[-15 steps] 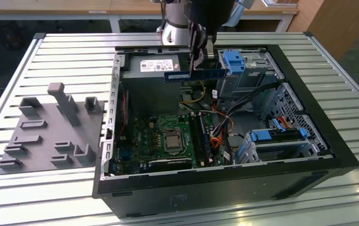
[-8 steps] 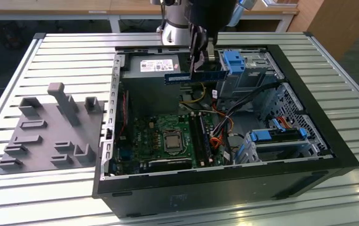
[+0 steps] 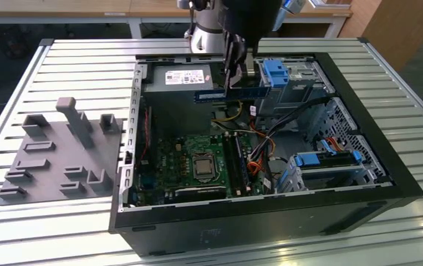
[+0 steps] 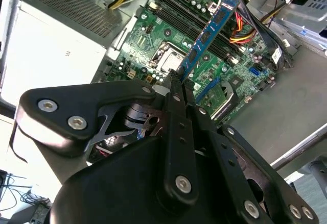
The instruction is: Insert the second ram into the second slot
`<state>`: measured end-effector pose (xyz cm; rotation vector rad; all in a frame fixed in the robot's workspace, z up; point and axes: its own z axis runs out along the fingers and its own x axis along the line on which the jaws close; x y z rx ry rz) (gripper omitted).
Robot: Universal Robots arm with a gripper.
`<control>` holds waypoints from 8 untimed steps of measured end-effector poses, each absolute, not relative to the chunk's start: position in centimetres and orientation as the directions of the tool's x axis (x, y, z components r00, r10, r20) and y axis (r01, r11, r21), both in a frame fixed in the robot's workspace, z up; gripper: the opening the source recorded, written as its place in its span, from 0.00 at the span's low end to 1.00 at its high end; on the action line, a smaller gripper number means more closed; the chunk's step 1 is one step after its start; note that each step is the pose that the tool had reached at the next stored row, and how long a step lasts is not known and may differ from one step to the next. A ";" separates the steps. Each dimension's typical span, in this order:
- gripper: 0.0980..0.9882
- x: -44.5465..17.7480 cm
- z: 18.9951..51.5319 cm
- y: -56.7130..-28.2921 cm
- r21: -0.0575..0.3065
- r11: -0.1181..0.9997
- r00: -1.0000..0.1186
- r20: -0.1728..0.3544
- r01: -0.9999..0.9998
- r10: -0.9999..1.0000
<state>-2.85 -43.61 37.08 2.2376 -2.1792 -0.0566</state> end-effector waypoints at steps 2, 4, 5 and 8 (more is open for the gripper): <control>0.04 -2.9 37.1 -44.0 0.038 -0.026 0.026 -0.014 -0.999 -1.000; 0.04 -2.9 37.1 -44.4 0.038 -0.026 0.025 -0.014 -0.999 -1.000; 0.04 -2.8 37.1 -44.6 0.038 -0.026 0.025 -0.014 -0.999 -1.000; 0.04 -2.9 37.1 -45.0 0.038 -0.025 0.025 -0.014 -0.999 -1.000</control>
